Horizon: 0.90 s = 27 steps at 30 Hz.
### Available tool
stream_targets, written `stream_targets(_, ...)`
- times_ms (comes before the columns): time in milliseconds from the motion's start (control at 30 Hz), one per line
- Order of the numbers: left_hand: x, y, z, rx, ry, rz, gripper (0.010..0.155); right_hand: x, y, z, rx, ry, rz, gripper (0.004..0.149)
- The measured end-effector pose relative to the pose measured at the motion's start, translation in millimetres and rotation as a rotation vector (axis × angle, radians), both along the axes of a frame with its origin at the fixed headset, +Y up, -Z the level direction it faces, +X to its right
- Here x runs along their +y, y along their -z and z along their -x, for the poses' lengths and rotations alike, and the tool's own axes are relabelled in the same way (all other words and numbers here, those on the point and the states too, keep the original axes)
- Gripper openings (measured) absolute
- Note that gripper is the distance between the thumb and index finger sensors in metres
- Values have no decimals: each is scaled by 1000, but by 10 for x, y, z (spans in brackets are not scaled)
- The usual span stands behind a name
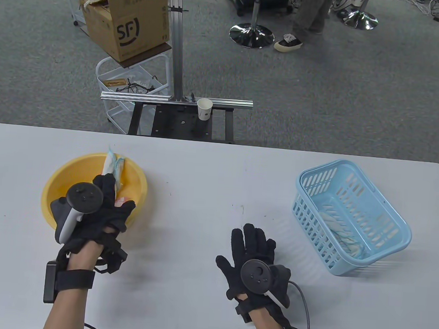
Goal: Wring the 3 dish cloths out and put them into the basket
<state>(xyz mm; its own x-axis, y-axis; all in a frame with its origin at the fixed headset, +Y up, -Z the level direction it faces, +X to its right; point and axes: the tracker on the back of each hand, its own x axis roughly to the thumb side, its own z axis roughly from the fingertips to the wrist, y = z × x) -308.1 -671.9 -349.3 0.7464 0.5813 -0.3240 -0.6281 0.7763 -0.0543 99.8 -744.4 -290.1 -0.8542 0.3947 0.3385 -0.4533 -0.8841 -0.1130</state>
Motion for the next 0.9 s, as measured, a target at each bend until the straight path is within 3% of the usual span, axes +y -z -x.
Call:
stream_targets(167,-177,165,276,54,-38,109,94,21,-5,16,8,-12,-10,81)
stream_targets(433,-347,551,461,109,-35,236,95,-19,15,7,9,-19,19,81)
stream_targets(600,-434,764,494,109,-15,290,95,-22,29,-18,7,-13,29,80)
stream_targets(733,-515,900,475,76,-20,409,98,-27,36,-35,5,-8,39,80)
stream_targets(900,-513,964,420,75,3,416,99,-29,40,-44,1,-2,42,80)
